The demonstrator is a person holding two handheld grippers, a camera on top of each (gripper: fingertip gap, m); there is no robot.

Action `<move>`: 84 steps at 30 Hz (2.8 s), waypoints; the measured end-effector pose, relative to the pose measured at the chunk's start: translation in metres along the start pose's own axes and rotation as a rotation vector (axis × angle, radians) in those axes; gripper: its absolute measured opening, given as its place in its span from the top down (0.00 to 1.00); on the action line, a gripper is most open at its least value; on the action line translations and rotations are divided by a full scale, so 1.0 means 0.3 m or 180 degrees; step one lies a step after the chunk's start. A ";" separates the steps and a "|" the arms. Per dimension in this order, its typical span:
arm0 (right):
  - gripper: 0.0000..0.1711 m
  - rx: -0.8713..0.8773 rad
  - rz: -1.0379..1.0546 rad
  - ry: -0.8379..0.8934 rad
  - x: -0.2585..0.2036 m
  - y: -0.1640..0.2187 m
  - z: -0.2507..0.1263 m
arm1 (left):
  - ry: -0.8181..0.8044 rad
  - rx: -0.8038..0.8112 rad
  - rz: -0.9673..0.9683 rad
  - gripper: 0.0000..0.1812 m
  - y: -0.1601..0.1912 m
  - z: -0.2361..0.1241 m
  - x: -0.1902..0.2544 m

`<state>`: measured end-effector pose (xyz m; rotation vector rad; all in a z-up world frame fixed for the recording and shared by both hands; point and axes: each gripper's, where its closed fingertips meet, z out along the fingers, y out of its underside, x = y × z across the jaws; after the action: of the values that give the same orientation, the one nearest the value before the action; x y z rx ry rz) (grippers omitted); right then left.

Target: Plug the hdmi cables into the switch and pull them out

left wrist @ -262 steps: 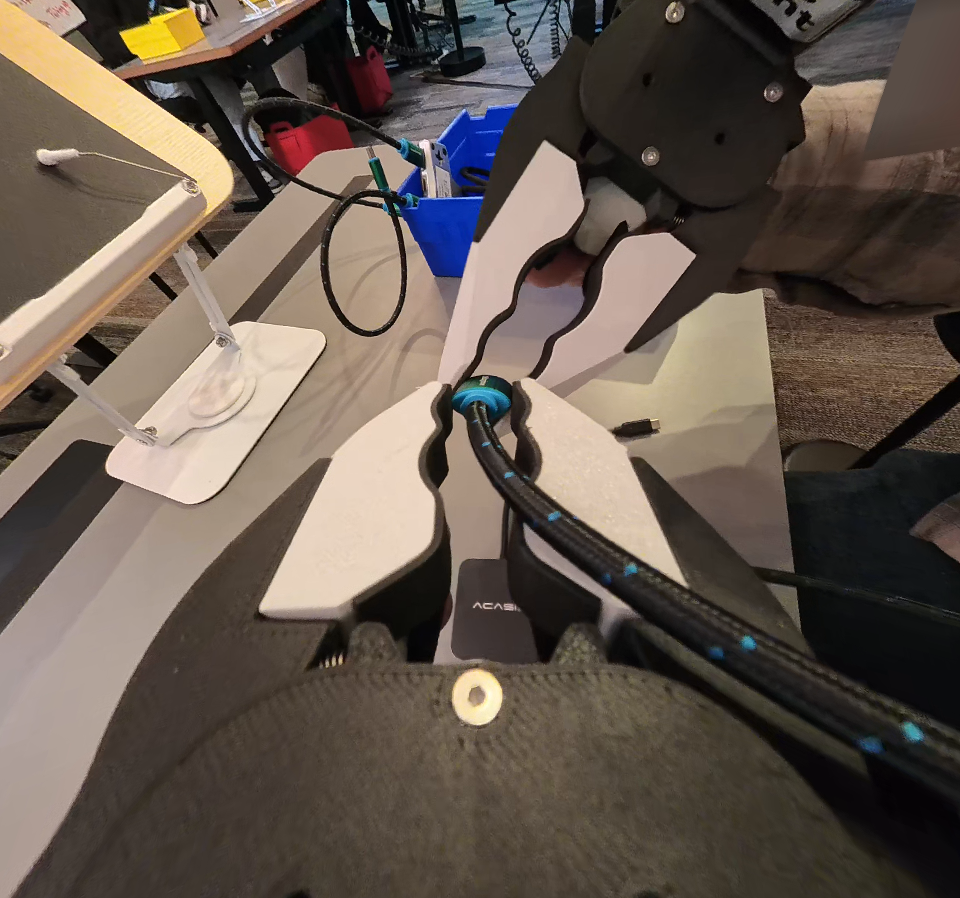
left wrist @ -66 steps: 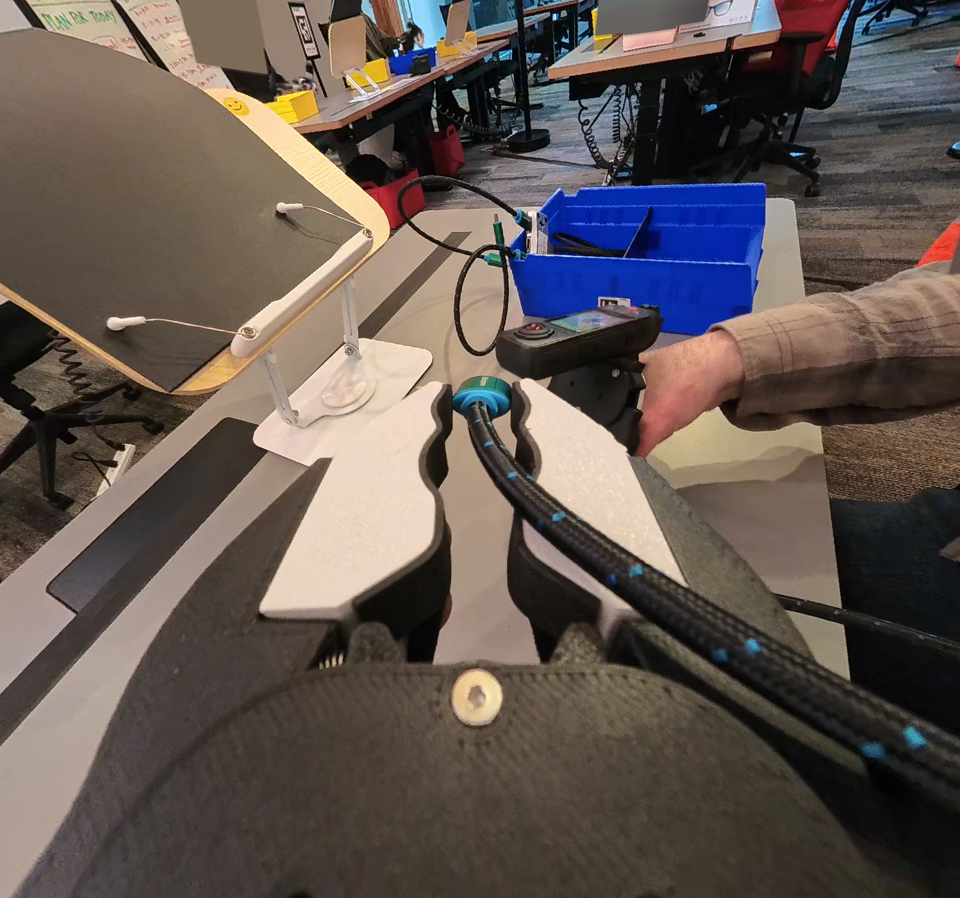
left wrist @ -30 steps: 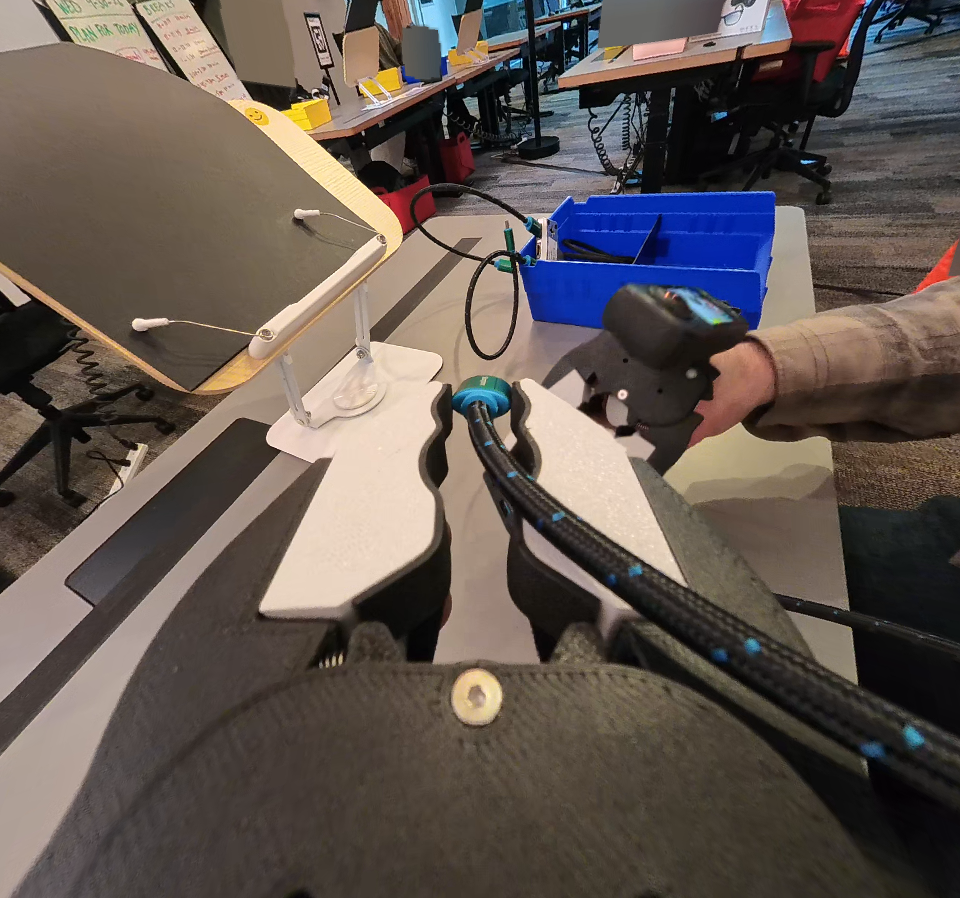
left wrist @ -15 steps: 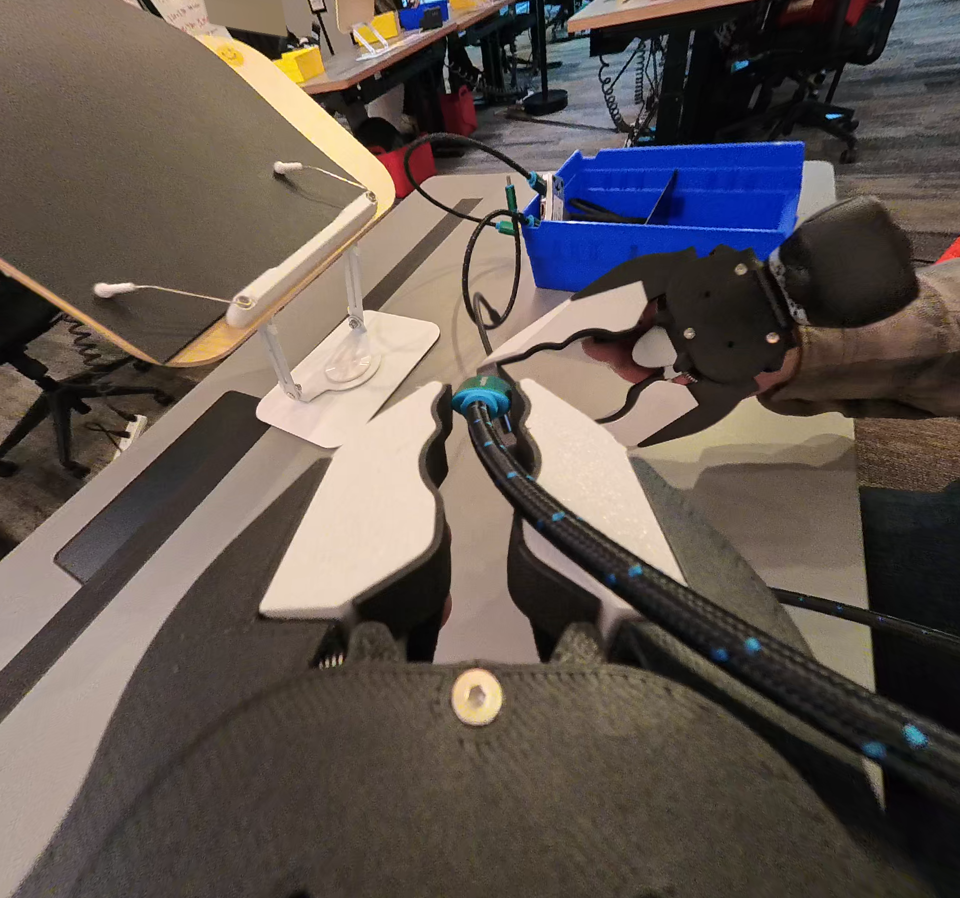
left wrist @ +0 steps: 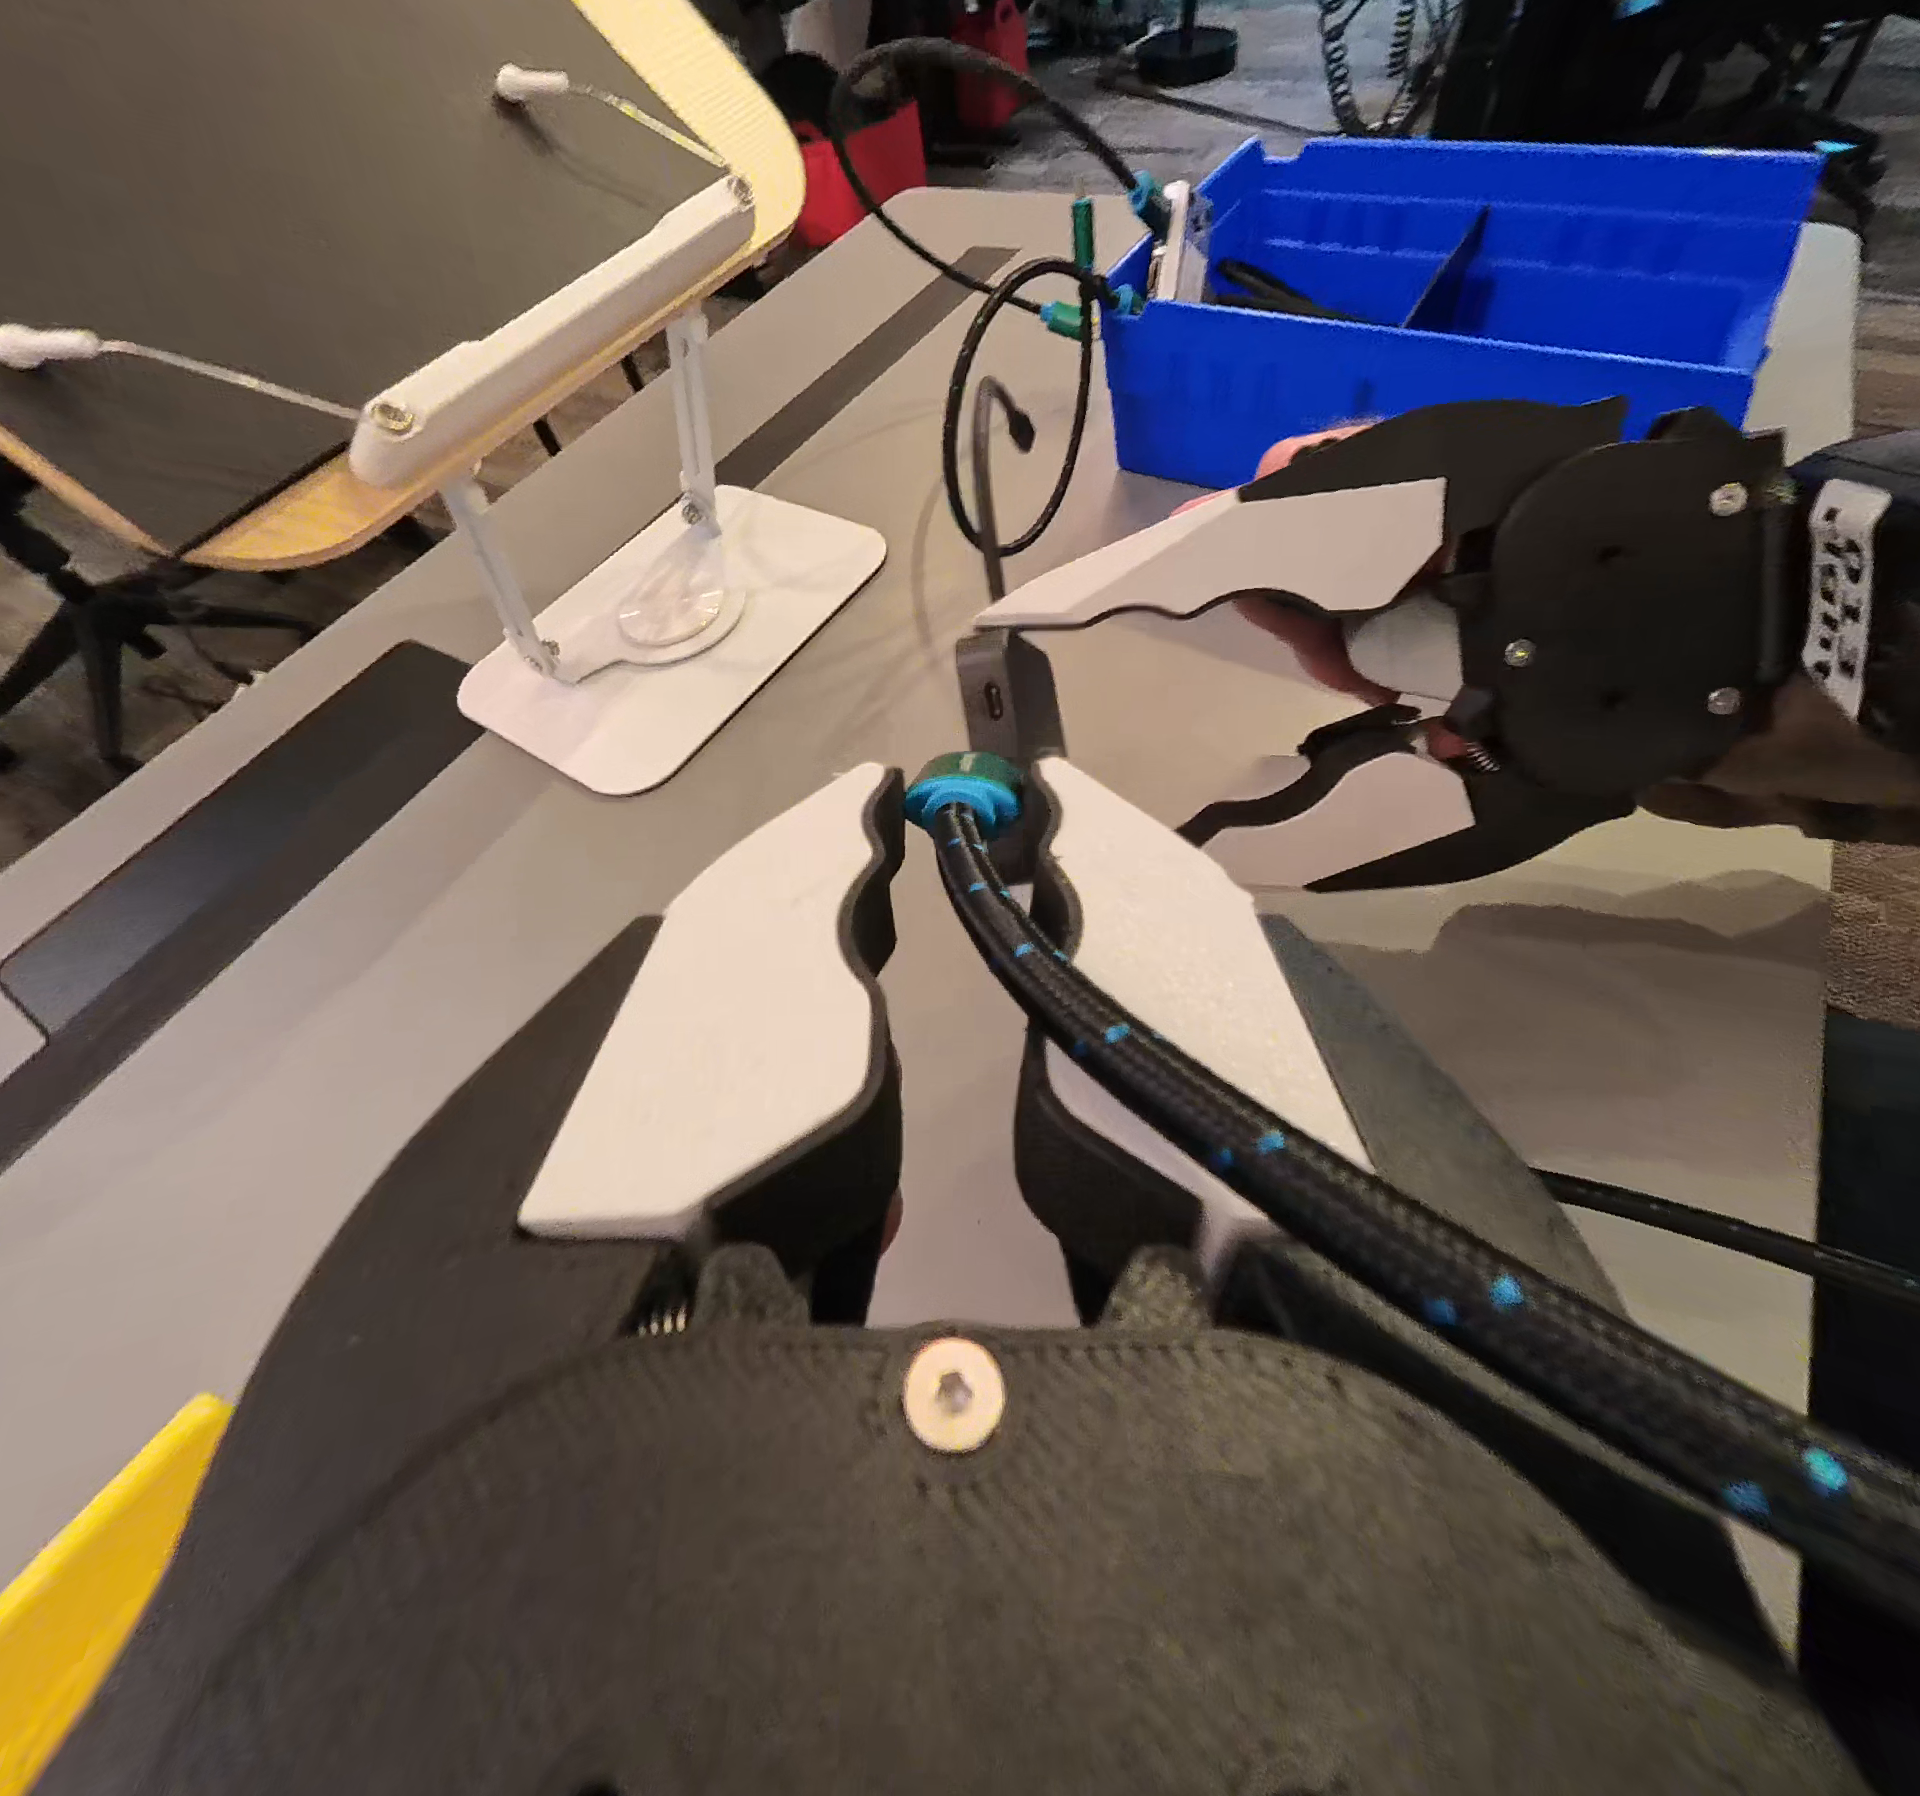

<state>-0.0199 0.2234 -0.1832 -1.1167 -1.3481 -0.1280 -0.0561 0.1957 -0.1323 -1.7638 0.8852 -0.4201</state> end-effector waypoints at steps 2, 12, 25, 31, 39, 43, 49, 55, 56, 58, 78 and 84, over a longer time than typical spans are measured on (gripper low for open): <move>0.62 -0.0068 0.0014 -0.0019 0.005 0.024 0.007 | -0.0109 -0.0211 -0.0063 0.89 0.026 0.007 -0.013; 0.62 -0.0217 0.0194 0.0106 0.080 0.107 -0.010 | -0.1012 -0.0343 -0.0450 0.89 0.177 0.147 -0.035; 0.62 -0.0253 0.0313 0.0062 0.090 0.165 -0.018 | -0.0154 -0.1559 -0.0347 0.65 0.426 0.239 0.124; 0.62 -0.0322 0.0220 -0.0003 0.080 0.176 -0.016 | -0.0255 -0.2161 -0.0057 0.54 0.450 0.140 0.074; 0.62 -0.0242 0.0180 0.0005 0.077 0.126 -0.021 | -0.1146 -0.2322 0.0547 0.68 0.329 -0.017 -0.111; 0.62 -0.0128 0.0242 0.0026 0.075 0.086 -0.021 | -0.0787 -0.1065 0.0306 0.68 0.122 0.038 -0.049; 0.62 0.0265 0.0376 0.0156 0.097 -0.038 -0.044 | -0.0358 -0.0155 -0.0020 0.68 0.003 0.082 0.047; 0.62 0.0509 0.0137 0.0184 0.068 -0.153 -0.063 | -0.0482 0.0145 -0.0034 0.81 -0.014 0.101 0.061; 0.62 0.0510 0.0117 0.0203 0.068 -0.162 -0.064 | -0.0458 0.0180 -0.0025 0.83 -0.017 0.099 0.067; 0.62 0.0511 0.0076 0.0238 0.071 -0.174 -0.066 | -0.0409 0.0255 0.0012 0.89 -0.024 0.095 0.083; 0.62 0.0460 -0.0323 0.0104 0.115 -0.172 -0.107 | -0.1389 -0.0559 0.2172 0.93 -0.048 0.038 0.029; 0.77 0.0329 -0.0610 0.0125 0.083 -0.151 -0.087 | -0.1200 -0.0892 0.2645 0.93 -0.009 0.066 0.092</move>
<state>-0.0237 0.1946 -0.1329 -0.8936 -1.4090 -0.2168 -0.0240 0.1888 -0.1410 -1.4739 1.3299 0.5797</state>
